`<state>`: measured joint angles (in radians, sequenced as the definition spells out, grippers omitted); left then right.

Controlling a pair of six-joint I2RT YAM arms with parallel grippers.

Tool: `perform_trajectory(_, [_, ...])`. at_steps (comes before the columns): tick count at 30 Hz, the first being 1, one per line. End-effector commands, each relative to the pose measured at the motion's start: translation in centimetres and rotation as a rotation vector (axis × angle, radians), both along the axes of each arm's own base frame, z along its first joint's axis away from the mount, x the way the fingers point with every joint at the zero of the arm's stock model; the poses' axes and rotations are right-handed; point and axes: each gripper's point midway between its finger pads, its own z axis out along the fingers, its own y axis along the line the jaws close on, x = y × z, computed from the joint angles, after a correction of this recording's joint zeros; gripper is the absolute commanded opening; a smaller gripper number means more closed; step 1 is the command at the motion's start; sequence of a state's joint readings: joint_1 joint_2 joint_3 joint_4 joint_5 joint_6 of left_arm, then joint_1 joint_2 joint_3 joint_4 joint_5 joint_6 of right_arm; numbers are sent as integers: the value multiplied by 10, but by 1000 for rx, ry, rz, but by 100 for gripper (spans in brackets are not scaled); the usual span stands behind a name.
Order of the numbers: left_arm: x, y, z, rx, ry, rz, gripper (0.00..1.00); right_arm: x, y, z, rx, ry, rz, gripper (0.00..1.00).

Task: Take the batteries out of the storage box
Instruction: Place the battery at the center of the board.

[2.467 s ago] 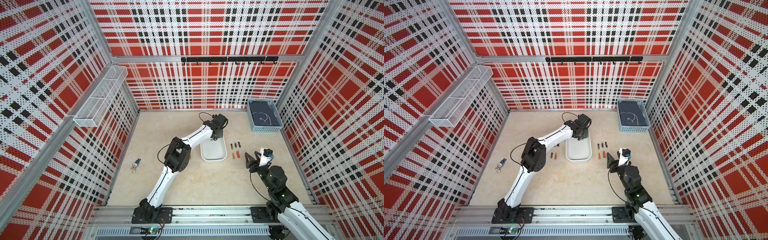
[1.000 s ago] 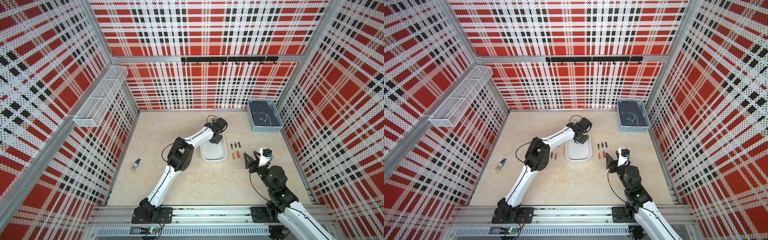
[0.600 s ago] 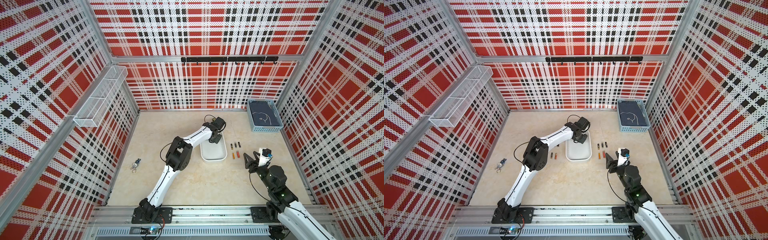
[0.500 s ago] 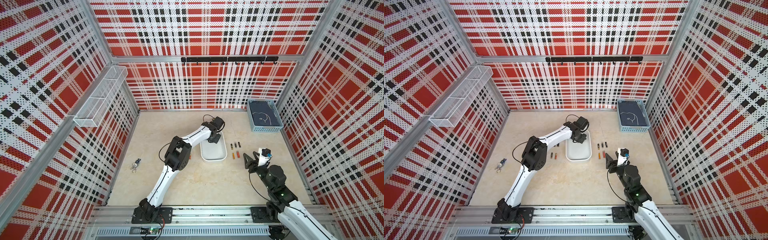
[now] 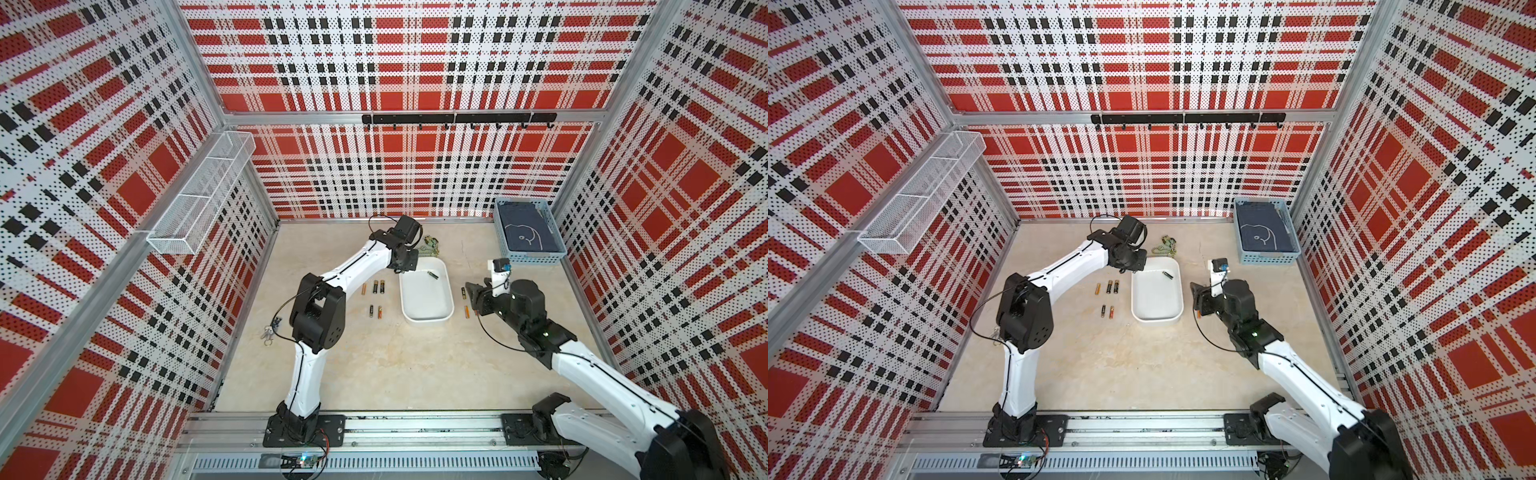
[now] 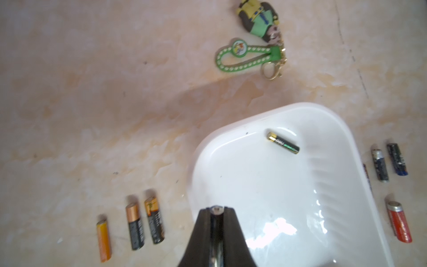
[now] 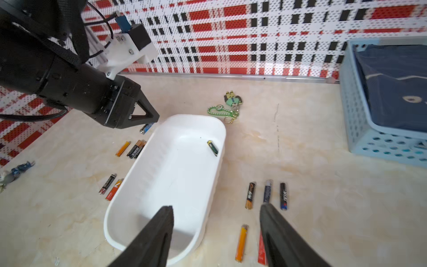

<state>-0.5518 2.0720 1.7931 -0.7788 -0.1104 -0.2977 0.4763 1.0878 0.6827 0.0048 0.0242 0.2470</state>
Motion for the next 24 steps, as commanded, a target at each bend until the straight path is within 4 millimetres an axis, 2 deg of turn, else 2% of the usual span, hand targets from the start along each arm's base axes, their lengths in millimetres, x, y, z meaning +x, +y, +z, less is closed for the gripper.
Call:
perform_trajectory(1, [-16, 31, 3, 8, 2, 74, 0, 14, 29, -28, -161, 187, 51, 66])
perform_trajectory(2, [-20, 42, 2, 6, 3, 96, 0, 27, 42, -24, -167, 191, 60, 66])
perform_trajectory(4, [-33, 67, -7, -1, 24, 134, 0, 38, 53, -46, -289, 315, 59, 63])
perform_trajectory(9, [-69, 113, -39, 38, 84, 191, 0, 75, 75, -58, -354, 369, 45, 62])
perform_trajectory(15, [-100, 137, -74, 78, 141, 219, 0, 106, 89, -80, -427, 432, 54, 61])
perform_trajectory(18, [-105, 142, -87, 79, 159, 224, 0, 115, 91, -91, -442, 470, 56, 58])
perform_trajectory(24, [-104, 143, -98, 91, 171, 226, 0, 128, 84, -107, -442, 496, 33, 57])
